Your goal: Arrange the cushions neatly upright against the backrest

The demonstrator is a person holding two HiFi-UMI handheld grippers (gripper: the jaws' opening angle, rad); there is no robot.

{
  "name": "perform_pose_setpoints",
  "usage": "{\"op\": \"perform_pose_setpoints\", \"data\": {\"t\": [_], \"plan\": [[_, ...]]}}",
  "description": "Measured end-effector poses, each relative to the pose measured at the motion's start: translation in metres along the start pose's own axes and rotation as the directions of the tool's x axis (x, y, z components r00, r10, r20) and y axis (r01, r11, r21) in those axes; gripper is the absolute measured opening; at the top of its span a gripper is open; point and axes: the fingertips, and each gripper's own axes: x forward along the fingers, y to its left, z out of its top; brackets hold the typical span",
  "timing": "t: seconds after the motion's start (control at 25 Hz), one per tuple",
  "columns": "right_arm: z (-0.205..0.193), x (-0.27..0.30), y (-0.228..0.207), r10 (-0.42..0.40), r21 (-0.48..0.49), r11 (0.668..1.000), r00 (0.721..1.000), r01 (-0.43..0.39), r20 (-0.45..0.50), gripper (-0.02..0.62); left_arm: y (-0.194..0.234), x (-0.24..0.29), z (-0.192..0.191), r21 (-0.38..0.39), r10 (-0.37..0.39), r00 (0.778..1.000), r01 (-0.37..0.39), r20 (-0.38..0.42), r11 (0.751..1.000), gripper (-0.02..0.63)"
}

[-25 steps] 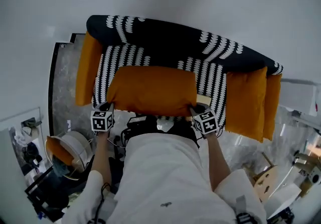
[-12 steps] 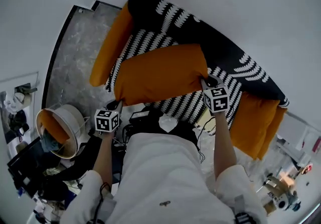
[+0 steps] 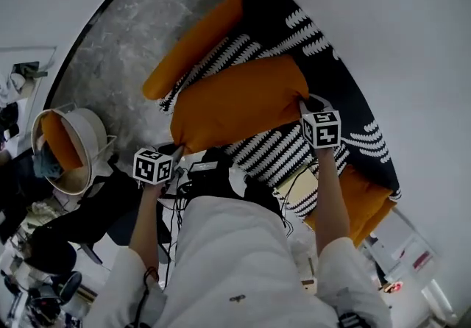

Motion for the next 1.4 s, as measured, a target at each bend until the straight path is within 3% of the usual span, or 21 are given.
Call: {"op": "perform_pose_setpoints", "data": {"t": [0.16, 0.32, 0.48, 0.64, 0.88, 1.08, 1.24, 1.4], "plan": [[0.032, 0.046, 0.011, 0.005, -0.042, 0.999, 0.998, -0.008, -0.062, 0.043, 0.011, 0.01, -0.012, -0.093, -0.014, 1.0, 0.016, 0.017, 0.996, 0.046], [0.055, 0.062, 0.017, -0.022, -0.028, 0.999, 0.996, 0.019, -0.089, 0.04, -0.005, 0.014, -0.025, -0.162, -0.041, 0.999, 0.046, 0.036, 0.986, 0.044], [0.058, 0.07, 0.005, -0.033, -0.025, 0.999, 0.99, 0.029, -0.138, 0.04, -0.027, 0.017, -0.028, -0.185, -0.122, 0.991, 0.13, 0.052, 0.974, 0.044], [0.07, 0.102, 0.002, -0.041, -0.044, 0.998, 0.983, 0.034, -0.178, 0.04, -0.005, 0.027, -0.014, -0.204, -0.124, 0.99, 0.135, 0.063, 0.97, 0.044], [0.123, 0.155, 0.011, -0.031, -0.079, 0.997, 0.997, 0.025, -0.073, 0.041, 0.034, 0.025, 0.029, -0.216, -0.114, 0.981, 0.146, 0.154, 0.965, 0.045], [0.17, 0.191, 0.022, -0.065, -0.066, 0.996, 0.998, 0.066, 0.014, 0.042, 0.081, 0.015, 0.065, -0.245, -0.042, 0.972, 0.101, 0.232, 0.964, 0.051], [0.217, 0.192, 0.022, -0.177, -0.112, 0.974, 0.971, 0.197, 0.161, 0.091, 0.107, 0.011, 0.089, -0.245, 0.0, 0.968, 0.064, 0.253, 0.967, 0.052], [0.24, 0.166, 0.044, -0.144, -0.129, 0.975, 0.955, 0.182, 0.258, 0.127, 0.14, 0.001, 0.095, -0.292, 0.073, 0.953, 0.017, 0.294, 0.956, 0.066]]}}
